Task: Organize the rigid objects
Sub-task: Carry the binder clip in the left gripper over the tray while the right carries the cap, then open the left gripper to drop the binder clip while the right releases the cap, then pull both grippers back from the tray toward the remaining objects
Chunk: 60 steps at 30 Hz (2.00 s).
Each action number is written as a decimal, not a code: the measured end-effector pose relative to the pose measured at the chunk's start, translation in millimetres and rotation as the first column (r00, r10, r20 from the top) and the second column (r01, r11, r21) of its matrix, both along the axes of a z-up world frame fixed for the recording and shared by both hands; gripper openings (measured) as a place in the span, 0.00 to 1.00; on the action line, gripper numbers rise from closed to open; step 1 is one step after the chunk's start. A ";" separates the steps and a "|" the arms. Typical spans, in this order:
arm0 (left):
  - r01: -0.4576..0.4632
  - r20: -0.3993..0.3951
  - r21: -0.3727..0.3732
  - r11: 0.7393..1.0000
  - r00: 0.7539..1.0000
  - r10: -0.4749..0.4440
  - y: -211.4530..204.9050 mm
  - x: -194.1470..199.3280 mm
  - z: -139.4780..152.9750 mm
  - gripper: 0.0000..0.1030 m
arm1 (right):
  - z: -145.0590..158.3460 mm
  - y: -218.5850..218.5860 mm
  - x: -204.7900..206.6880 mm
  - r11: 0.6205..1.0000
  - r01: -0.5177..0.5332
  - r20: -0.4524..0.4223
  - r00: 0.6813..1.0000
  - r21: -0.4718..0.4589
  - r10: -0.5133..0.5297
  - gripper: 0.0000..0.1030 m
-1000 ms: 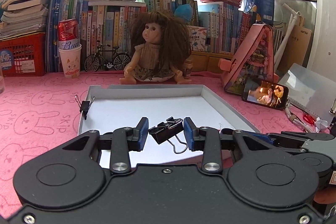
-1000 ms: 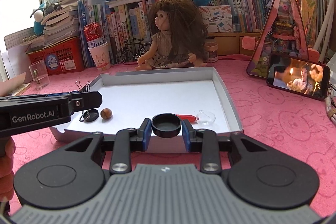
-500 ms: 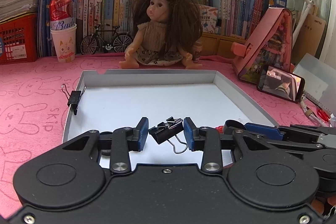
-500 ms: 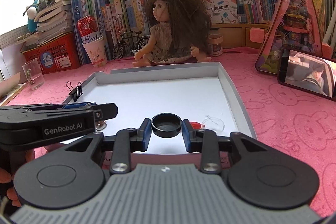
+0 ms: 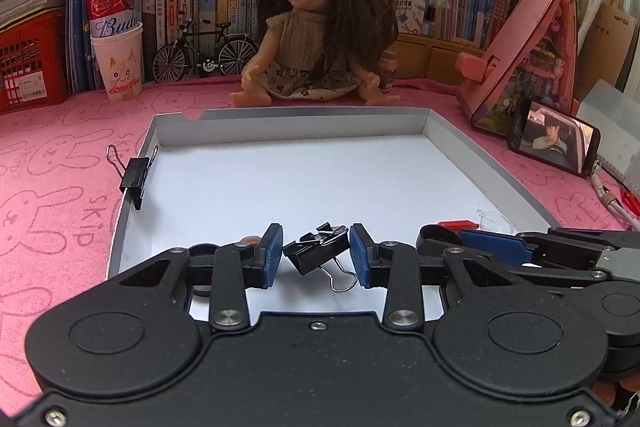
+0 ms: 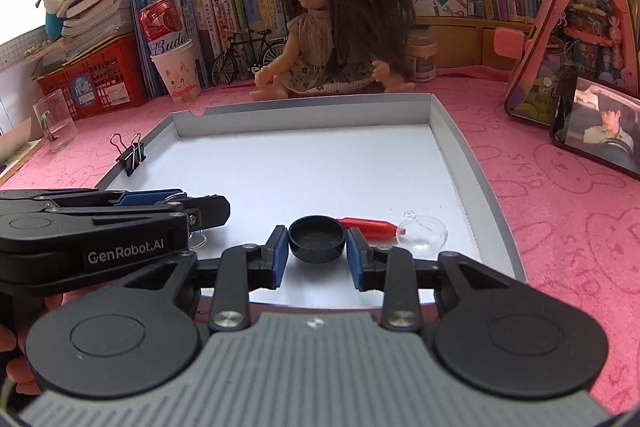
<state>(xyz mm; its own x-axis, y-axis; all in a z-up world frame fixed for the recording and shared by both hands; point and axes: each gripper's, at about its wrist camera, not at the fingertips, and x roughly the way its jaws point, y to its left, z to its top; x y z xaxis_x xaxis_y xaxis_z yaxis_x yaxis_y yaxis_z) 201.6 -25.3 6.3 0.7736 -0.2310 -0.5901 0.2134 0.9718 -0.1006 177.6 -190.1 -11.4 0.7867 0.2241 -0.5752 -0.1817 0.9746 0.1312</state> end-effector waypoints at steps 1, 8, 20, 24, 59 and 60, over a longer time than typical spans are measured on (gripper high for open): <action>-0.001 -0.003 0.003 1.000 1.000 0.001 -0.3 0.6 -1.0 0.33 | -0.4 -0.2 0.6 1.000 0.001 -0.001 1.000 -0.003 -0.001 0.35; -0.010 -0.011 0.008 1.000 1.000 0.010 -0.7 1.4 -6.1 0.34 | -2.2 -2.0 1.7 1.000 0.013 0.002 1.000 -0.021 -0.012 0.35; -0.037 0.053 0.033 0.999 0.998 0.035 -1.2 -10.4 0.9 0.46 | 1.0 -5.8 -3.5 1.000 0.021 0.016 1.000 -0.017 -0.021 0.55; -0.049 0.071 0.034 0.998 0.996 0.046 1.4 -16.6 5.7 0.53 | 4.2 -9.7 -7.2 0.999 0.033 0.024 0.999 -0.015 -0.032 0.64; -0.029 0.162 0.005 1.000 0.986 0.028 18.5 -113.3 30.7 0.81 | 28.5 -18.3 -85.2 0.998 0.053 0.170 0.984 -0.040 -0.045 0.84; -0.028 0.161 0.007 1.000 0.987 0.027 18.4 -115.3 30.1 0.81 | 27.5 -18.2 -86.3 0.998 0.052 0.169 0.985 -0.041 -0.045 0.84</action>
